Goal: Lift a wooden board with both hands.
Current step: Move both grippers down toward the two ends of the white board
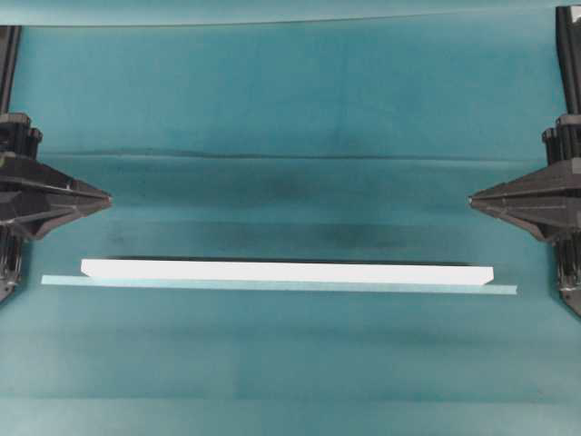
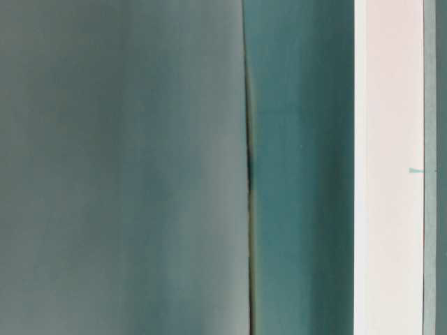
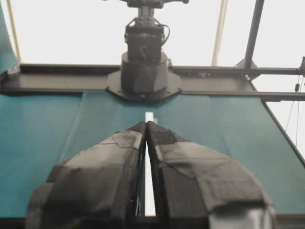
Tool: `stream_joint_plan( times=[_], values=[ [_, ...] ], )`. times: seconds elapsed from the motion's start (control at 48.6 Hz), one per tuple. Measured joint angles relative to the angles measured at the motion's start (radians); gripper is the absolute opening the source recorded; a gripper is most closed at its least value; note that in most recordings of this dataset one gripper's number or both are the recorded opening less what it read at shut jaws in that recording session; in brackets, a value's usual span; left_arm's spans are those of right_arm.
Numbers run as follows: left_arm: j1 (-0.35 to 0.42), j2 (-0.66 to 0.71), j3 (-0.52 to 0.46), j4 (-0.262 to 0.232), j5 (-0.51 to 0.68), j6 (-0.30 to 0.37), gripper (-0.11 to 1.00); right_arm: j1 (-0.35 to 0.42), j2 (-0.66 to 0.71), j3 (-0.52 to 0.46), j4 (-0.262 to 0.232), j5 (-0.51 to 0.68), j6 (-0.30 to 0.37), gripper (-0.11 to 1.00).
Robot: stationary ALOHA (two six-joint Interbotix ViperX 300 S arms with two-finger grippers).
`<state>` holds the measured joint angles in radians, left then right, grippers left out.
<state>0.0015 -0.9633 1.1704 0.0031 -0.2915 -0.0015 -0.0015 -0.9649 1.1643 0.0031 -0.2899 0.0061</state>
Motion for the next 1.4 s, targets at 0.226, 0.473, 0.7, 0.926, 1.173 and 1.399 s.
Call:
stream_joint_plan(
  times=[0.226,0.473,0.7,0.926,1.173,1.399],
  values=[
    [-0.008,0.153,-0.052,0.006,0.023,-0.103,-0.01,-0.014,0.080,-0.034,0.130,0.143,0.061,0.02],
    [-0.005,0.192,-0.127,0.008,0.115,-0.129,-0.01,-0.020,0.143,-0.109,0.144,0.291,0.091,0.02],
    [-0.003,0.216,-0.219,0.008,0.353,-0.129,-0.01,-0.051,0.232,-0.255,0.147,0.644,0.146,0.02],
    [-0.003,0.291,-0.296,0.009,0.552,-0.124,-0.01,-0.066,0.354,-0.344,0.146,0.847,0.155,0.02],
    [-0.005,0.403,-0.354,0.012,0.736,-0.118,-0.01,-0.066,0.522,-0.446,0.138,0.999,0.155,0.02],
    [-0.008,0.483,-0.407,0.012,0.847,-0.114,-0.01,-0.066,0.620,-0.532,0.084,1.123,0.132,0.02]
  ],
)
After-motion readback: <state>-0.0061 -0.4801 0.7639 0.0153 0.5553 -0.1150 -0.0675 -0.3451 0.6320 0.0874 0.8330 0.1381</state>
